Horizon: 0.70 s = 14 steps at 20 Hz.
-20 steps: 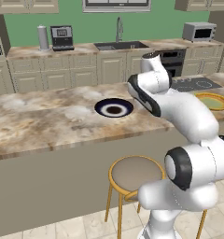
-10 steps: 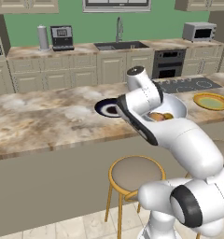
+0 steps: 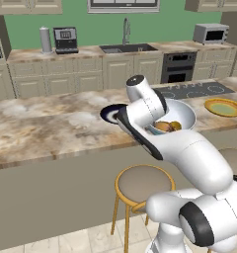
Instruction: Pick the chicken drumstick and lemon from their plates and place them in the bowl. Then put the bowl in the fridge.
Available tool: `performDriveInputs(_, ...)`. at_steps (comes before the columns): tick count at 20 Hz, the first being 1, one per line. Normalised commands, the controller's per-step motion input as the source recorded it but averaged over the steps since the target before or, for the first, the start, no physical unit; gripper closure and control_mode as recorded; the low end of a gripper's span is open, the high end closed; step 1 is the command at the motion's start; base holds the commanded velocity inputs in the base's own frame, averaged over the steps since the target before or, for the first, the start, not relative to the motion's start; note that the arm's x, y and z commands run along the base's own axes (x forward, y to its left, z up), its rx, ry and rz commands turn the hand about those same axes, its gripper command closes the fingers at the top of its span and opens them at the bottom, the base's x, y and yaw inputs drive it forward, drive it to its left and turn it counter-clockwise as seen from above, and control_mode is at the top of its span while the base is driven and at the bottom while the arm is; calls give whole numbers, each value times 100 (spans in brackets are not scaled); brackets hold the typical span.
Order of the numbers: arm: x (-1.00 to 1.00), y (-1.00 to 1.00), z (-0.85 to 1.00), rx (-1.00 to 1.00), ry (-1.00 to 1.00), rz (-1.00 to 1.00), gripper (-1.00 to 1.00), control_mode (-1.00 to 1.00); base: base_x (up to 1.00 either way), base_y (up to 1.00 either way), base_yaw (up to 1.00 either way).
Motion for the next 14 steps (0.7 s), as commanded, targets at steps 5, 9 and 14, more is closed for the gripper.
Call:
performDriveInputs(5,0,0,0,0,0,0,100,-100,0,0,0)
performDriveInputs(9,0,0,0,0,0,0,100,-100,0,0,0)
performDriveInputs(14,0,0,0,0,0,0,100,100,-2,0,0)
